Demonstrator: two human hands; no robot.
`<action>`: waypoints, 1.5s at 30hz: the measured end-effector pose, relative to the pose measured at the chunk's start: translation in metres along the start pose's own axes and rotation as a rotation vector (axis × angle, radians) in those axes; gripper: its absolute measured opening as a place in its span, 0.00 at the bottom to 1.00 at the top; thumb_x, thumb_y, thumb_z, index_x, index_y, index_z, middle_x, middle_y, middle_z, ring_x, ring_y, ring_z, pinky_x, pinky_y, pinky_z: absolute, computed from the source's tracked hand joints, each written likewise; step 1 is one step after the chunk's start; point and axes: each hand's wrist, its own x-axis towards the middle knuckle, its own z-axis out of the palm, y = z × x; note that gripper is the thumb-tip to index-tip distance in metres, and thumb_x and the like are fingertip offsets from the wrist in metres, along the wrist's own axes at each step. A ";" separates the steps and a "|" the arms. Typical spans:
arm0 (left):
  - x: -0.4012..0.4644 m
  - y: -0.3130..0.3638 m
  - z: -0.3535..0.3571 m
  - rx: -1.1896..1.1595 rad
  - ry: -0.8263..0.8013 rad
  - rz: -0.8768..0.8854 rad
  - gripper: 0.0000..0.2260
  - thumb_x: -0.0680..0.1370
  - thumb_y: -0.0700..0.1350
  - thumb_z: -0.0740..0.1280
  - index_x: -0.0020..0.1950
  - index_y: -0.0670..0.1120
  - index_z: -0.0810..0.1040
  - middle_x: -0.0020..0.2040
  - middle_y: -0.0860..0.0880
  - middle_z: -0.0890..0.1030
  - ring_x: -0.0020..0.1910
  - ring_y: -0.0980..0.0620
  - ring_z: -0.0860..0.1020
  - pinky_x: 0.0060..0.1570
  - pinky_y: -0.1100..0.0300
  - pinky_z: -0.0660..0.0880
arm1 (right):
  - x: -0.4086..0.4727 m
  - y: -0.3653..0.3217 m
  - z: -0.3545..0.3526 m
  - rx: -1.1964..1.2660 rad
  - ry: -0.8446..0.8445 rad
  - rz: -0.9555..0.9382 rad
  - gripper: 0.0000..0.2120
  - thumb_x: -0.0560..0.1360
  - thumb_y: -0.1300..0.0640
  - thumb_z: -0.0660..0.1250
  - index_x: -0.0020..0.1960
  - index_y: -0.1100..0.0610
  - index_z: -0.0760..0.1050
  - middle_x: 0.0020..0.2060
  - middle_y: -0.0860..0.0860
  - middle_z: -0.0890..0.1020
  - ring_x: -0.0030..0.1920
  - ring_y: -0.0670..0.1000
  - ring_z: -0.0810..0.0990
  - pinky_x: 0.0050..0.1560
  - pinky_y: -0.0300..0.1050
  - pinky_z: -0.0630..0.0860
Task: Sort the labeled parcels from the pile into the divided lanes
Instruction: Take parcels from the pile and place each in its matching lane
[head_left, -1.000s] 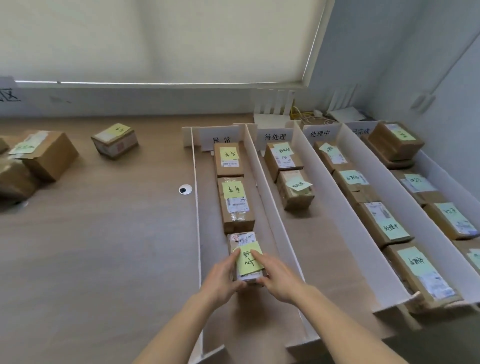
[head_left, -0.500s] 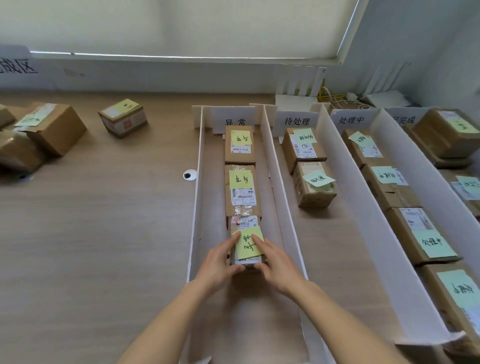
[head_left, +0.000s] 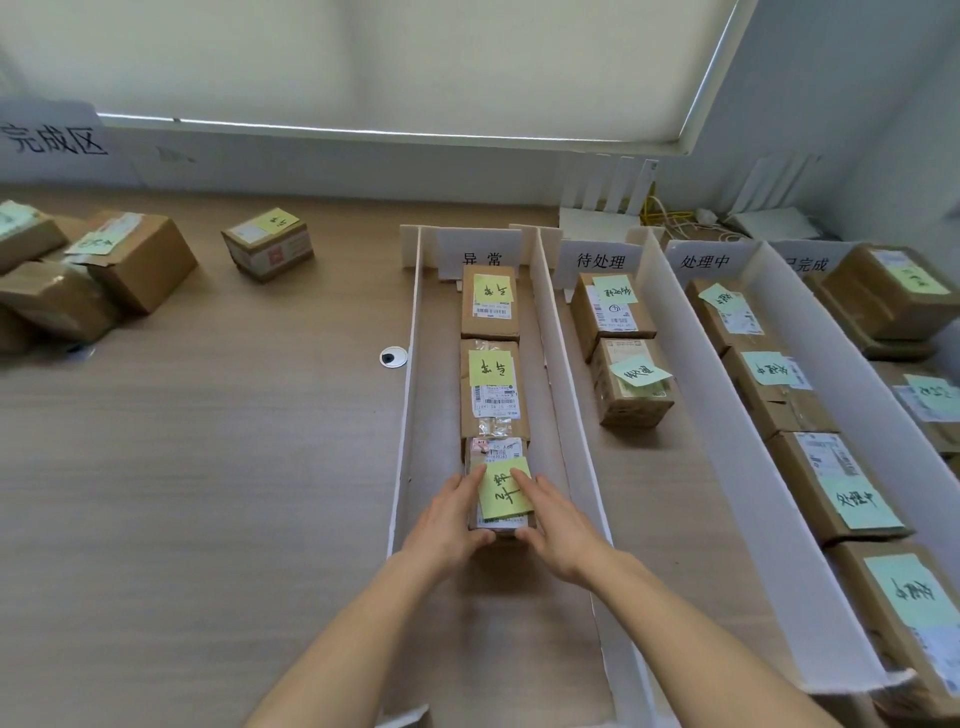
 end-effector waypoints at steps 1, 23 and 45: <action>-0.004 0.003 -0.006 0.020 0.013 -0.003 0.40 0.76 0.49 0.72 0.81 0.56 0.51 0.81 0.48 0.55 0.79 0.47 0.57 0.73 0.56 0.58 | -0.007 -0.005 -0.006 -0.025 -0.019 0.013 0.36 0.83 0.53 0.63 0.83 0.44 0.44 0.83 0.53 0.49 0.80 0.58 0.58 0.78 0.53 0.59; -0.321 -0.070 -0.473 0.288 0.701 -0.202 0.31 0.79 0.66 0.60 0.80 0.59 0.58 0.80 0.53 0.58 0.77 0.49 0.61 0.69 0.51 0.67 | -0.108 -0.499 -0.163 -0.515 0.305 -0.502 0.35 0.81 0.39 0.62 0.82 0.41 0.48 0.82 0.45 0.52 0.79 0.54 0.61 0.74 0.49 0.66; -0.423 -0.231 -0.629 0.281 0.825 -0.352 0.30 0.79 0.63 0.63 0.79 0.58 0.59 0.77 0.56 0.65 0.72 0.50 0.69 0.63 0.55 0.70 | -0.046 -0.722 -0.119 -0.577 0.337 -0.639 0.33 0.81 0.39 0.62 0.82 0.42 0.52 0.80 0.46 0.60 0.75 0.54 0.67 0.68 0.50 0.70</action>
